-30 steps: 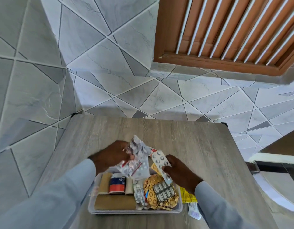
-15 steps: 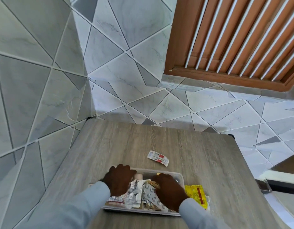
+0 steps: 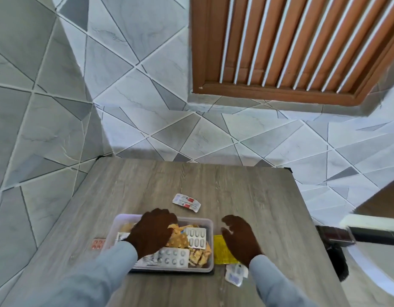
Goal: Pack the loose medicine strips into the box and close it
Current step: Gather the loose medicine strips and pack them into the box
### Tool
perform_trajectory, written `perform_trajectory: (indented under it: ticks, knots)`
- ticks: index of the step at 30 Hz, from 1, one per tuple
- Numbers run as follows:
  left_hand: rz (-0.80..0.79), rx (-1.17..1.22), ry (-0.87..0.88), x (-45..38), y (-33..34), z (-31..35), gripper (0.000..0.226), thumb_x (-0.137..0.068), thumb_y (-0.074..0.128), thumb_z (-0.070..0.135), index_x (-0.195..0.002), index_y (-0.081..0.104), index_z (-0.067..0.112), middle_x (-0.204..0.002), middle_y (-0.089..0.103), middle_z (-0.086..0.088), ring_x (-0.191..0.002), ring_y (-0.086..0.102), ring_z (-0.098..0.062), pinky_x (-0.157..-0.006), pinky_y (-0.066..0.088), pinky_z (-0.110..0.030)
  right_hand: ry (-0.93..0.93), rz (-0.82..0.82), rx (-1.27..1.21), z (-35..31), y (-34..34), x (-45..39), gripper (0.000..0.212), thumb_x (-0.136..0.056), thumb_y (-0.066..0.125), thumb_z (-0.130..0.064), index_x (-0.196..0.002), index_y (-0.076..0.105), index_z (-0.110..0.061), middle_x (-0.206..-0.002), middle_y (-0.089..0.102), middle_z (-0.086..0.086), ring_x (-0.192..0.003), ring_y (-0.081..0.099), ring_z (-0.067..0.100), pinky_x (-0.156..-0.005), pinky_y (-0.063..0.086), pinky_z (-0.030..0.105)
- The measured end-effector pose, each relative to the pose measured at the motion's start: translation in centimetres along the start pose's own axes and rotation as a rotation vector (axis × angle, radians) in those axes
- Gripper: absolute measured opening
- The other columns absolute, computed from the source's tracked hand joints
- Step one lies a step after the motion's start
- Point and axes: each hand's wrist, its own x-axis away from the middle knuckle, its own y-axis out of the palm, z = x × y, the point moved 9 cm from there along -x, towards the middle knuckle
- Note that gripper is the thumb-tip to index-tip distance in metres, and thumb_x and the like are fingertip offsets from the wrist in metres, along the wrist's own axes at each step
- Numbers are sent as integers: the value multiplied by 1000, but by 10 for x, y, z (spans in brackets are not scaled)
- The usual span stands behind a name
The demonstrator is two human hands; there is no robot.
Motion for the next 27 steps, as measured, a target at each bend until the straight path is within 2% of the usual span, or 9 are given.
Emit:
perform_trajectory:
  ticks: [3, 6, 13, 16, 18, 20, 22, 25, 27]
  knots:
    - [-13, -19, 75, -18, 12, 53, 31, -91, 44, 30, -121, 52, 29, -125, 55, 2, -118, 48, -21, -103, 35, -37, 330, -35, -25, 80, -11, 13, 51, -78, 74, -34, -121, 57, -12, -121, 63, 15, -112, 60, 29, -96, 48, 34]
    - [-55, -111, 184, -35, 39, 104, 36, -90, 45, 28, -126, 47, 28, -130, 51, -2, -122, 44, -25, -103, 31, -40, 535, -126, -27, 118, 0, 38, 69, -72, 75, -51, -120, 52, -8, -123, 61, 17, -115, 58, 33, -88, 47, 33]
    - [-305, -519, 227, -59, 109, 159, 70, -89, 50, 31, -147, 16, 10, -152, 22, -25, -144, -2, -42, -112, 0, -66, 633, -46, -340, 116, 18, 44, 57, -70, 78, -35, -112, 51, -8, -112, 60, 16, -106, 60, 33, -80, 50, 34]
    - [-361, -580, 242, -59, 125, 156, 73, -88, 51, 30, -145, 16, 2, -149, 27, -31, -143, -5, -46, -110, -3, -70, 640, -39, -513, 106, 26, 44, 41, -70, 75, -28, -100, 51, -15, -98, 59, 9, -95, 63, 31, -75, 52, 35]
    - [-366, -572, 253, -56, 131, 151, 72, -91, 49, 30, -145, 13, 1, -150, 22, -32, -142, -9, -48, -109, -7, -71, 649, -35, -644, 103, 36, 44, 38, -67, 74, -33, -94, 58, -11, -89, 66, 10, -78, 65, 27, -62, 52, 33]
    - [-359, -571, 283, -55, 132, 152, 71, -91, 50, 31, -145, 14, 0, -150, 26, -30, -143, -7, -45, -109, -10, -70, 644, -31, -759, 99, 41, 42, 33, -70, 73, -36, -85, 68, -8, -71, 67, 9, -57, 59, 20, -50, 44, 26]
    - [-350, -576, 310, -54, 128, 156, 73, -89, 53, 32, -145, 16, 2, -149, 32, -24, -145, -5, -40, -110, -10, -69, 649, -30, -851, 98, 44, 40, 19, -77, 72, -25, -76, 71, -6, -58, 63, 6, -47, 53, 16, -45, 40, 23]
    - [-347, -532, 322, -54, 122, 159, 71, -90, 50, 37, -146, 17, 8, -150, 33, -20, -146, -5, -37, -110, -14, -65, 731, -68, -968, 105, 53, 38, 14, -76, 71, -7, -87, 72, 2, -61, 67, 13, -52, 60, 23, -47, 46, 26]
    - [-337, -480, 324, -53, 121, 159, 73, -88, 52, 38, -146, 16, 12, -151, 32, -19, -146, -5, -37, -113, -12, -63, 762, -103, -1054, 107, 59, 35, 22, -71, 72, -1, -93, 71, 4, -74, 71, 23, -68, 69, 34, -64, 60, 38]
